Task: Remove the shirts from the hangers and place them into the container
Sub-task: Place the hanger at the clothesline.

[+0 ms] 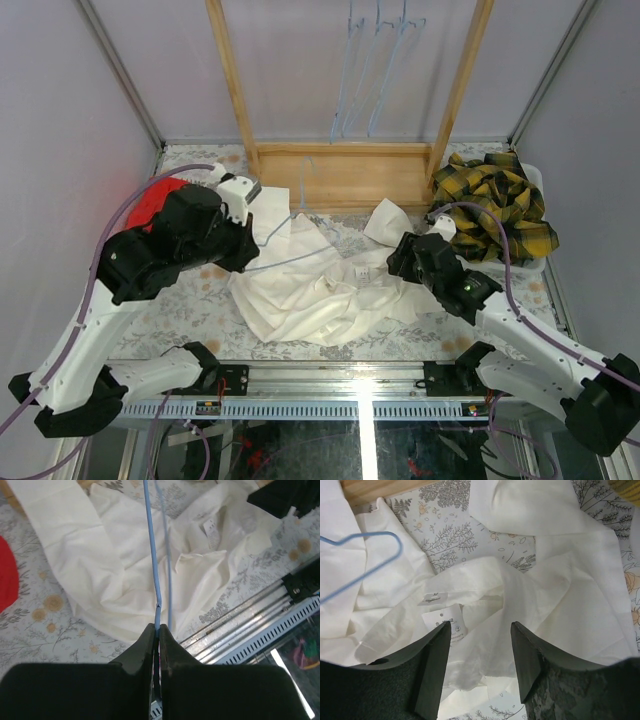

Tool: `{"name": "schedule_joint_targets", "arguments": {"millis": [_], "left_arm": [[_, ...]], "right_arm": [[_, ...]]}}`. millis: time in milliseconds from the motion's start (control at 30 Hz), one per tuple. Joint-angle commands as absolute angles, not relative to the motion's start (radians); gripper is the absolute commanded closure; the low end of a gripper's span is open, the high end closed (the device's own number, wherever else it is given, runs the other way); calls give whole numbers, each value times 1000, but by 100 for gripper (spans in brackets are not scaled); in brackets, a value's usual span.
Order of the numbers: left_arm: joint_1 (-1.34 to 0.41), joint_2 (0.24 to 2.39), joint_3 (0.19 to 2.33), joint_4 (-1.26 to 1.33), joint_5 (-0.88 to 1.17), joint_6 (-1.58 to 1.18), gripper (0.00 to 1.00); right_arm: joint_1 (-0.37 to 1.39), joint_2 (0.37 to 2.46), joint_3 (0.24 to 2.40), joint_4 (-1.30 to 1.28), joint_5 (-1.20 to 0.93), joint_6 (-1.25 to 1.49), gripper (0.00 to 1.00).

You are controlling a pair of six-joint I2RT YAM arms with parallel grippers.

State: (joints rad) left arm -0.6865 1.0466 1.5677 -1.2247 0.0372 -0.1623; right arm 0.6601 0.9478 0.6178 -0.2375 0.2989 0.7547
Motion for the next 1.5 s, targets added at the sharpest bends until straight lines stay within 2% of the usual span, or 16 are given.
{"name": "schedule_joint_targets", "arguments": {"millis": [0,233,367,533,733,900,1033,1233,1467], "left_arm": [[-686,1000,1606,-1179,-172,-221,100],[-686,947,1553,-1059,-265,-218,100],[-686,963,1530,-1044,-220,-193,100],[-686,970,1449,-1016,-76,-204,100],[-686,918,1323,-942,50,-225,100],[-686,912,1283,-939,121,-241,100],[-686,914,1287,-955,113,-244,100],[-686,920,1287,-968,118,-249,100],[-685,919,1286,-985,110,-249,100]], "right_arm": [[663,906,622,-218,343,782,41],[663,884,619,-231,339,793,41],[663,870,631,-234,297,793,40],[663,874,651,27,-24,737,37],[673,1028,743,268,-166,849,35],[713,1171,784,508,-79,938,29],[765,1292,903,547,-53,852,26],[803,1428,869,768,77,802,28],[804,1502,823,926,145,792,38]]}}
